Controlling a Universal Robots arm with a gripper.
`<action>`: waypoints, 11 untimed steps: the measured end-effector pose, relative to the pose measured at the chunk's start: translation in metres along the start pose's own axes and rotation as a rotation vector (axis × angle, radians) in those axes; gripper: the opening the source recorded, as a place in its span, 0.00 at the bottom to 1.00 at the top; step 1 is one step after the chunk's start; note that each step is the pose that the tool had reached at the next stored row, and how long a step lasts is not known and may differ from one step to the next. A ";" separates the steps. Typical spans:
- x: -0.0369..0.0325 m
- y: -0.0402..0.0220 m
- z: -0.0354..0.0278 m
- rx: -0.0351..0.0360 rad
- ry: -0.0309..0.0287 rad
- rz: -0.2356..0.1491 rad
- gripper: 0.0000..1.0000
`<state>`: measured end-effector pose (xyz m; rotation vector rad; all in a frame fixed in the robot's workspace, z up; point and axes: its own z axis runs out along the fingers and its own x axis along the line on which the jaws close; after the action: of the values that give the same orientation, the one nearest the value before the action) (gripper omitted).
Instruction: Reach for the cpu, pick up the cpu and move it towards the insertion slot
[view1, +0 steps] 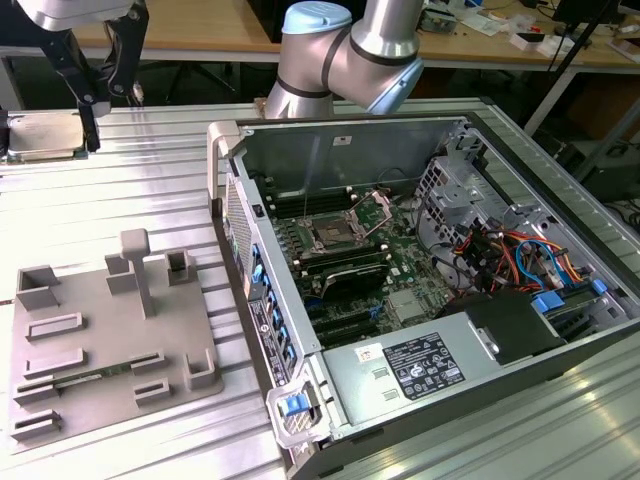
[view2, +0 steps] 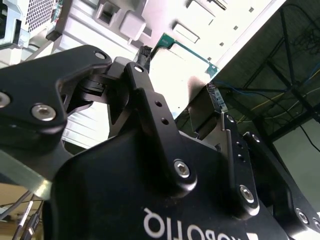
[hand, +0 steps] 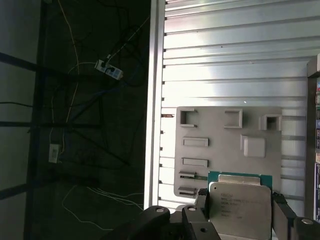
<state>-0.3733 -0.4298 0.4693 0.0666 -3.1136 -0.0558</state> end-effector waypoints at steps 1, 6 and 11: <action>-0.0009 0.0000 0.0000 0.0000 0.0000 0.000 0.55; -0.0021 -0.0001 0.0000 0.0001 0.0000 0.000 0.55; -0.0022 -0.0001 0.0000 0.0001 0.0001 0.000 0.55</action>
<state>-0.3712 -0.4298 0.4693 0.0666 -3.1135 -0.0556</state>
